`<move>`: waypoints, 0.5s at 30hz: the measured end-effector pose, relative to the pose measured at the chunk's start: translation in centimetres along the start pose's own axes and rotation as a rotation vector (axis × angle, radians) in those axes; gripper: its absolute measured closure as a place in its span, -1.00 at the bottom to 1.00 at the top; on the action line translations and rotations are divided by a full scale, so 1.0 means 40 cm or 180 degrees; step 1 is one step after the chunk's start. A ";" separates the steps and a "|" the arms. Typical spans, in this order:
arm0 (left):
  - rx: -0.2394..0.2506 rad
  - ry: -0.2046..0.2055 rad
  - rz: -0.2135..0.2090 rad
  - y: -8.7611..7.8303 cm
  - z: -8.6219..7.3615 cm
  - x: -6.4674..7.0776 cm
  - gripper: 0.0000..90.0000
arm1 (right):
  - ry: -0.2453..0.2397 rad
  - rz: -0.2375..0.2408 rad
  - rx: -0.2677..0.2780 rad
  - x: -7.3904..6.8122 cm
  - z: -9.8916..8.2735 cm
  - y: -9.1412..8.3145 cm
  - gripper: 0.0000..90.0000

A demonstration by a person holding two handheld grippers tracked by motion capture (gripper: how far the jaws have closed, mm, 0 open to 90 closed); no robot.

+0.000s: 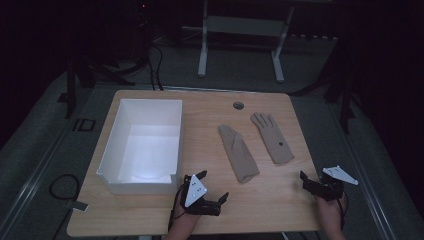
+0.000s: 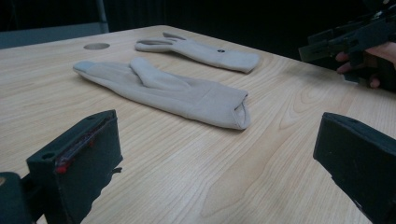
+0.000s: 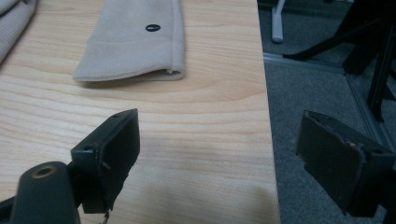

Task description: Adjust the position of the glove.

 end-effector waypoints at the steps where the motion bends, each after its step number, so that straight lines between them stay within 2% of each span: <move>1: 0.0005 0.0009 -0.0002 0.000 0.000 0.001 -0.97 | -0.0013 0.0006 -0.0041 -0.001 -0.001 0.002 -0.71; 8: -0.0004 -0.0016 -0.0023 0.000 0.000 0.000 -0.97 | 0.0063 0.0097 -0.0158 0.006 0.014 -0.005 -0.75; 11: -0.0004 -0.0005 -0.0024 0.000 0.000 0.000 -0.97 | 0.0010 0.0035 -0.0119 0.006 0.033 -0.018 -0.75; 12: -0.0002 0.0001 -0.0019 0.000 0.000 0.001 -0.97 | -0.0033 -0.0015 -0.0063 0.007 0.058 -0.034 -0.75; 13: -0.0002 0.0001 -0.0019 0.000 0.000 0.001 -0.97 | -0.0033 -0.0015 -0.0063 0.007 0.058 -0.034 -0.75; 14: -0.0002 0.0003 -0.0020 0.000 0.000 0.001 -0.97 | -0.0042 -0.0078 -0.0008 0.007 0.085 -0.052 -0.72; 15: -0.0003 0.0002 -0.0019 0.000 0.000 0.001 -0.97 | -0.0042 -0.0078 -0.0008 0.007 0.085 -0.052 -0.72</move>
Point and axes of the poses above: each handheld gripper's, and its own axes: y roughly forward along the jaws, z roughly out of its top, x roughly to its right, the point moved 6 cm from there along y, roughly forward along the jaws, and after that the axes turned 14 degrees about z, right-handed, at the moved point
